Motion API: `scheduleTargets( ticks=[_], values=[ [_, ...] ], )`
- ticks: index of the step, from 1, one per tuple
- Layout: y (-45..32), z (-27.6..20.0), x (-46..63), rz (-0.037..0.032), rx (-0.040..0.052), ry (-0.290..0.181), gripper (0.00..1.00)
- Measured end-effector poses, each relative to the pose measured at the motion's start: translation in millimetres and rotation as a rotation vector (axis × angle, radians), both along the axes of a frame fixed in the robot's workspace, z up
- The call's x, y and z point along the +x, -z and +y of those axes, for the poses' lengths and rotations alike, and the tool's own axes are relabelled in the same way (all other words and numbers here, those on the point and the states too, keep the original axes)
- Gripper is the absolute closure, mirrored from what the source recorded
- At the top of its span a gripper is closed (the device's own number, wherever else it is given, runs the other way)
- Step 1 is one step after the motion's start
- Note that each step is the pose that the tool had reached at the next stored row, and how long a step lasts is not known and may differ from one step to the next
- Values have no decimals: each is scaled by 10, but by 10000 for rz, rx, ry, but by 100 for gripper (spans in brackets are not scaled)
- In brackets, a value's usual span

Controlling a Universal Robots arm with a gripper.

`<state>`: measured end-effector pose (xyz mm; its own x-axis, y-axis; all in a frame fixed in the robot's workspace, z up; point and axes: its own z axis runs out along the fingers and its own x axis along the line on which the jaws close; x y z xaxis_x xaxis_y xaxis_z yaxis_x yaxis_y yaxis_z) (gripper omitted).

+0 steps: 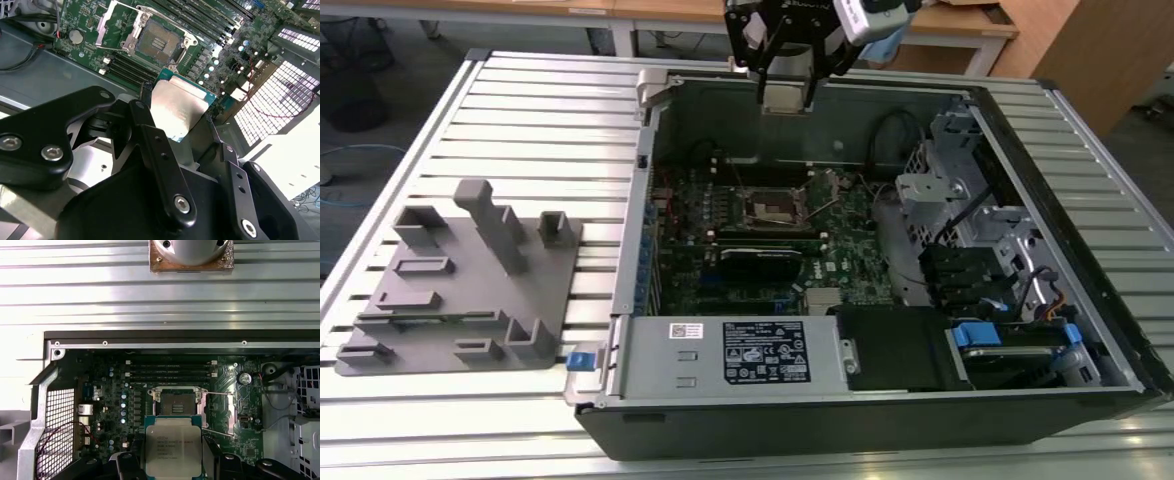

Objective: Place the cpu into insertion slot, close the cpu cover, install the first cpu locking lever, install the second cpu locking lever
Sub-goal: 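Place the cpu into insertion slot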

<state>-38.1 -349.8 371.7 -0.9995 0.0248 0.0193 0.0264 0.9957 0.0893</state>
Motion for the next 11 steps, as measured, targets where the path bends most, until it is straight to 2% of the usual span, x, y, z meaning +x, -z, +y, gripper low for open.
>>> scheduleTargets(
  ticks=[11],
  values=[
    [37, 0, 0, 0, 0, 0, 46]
  ],
)
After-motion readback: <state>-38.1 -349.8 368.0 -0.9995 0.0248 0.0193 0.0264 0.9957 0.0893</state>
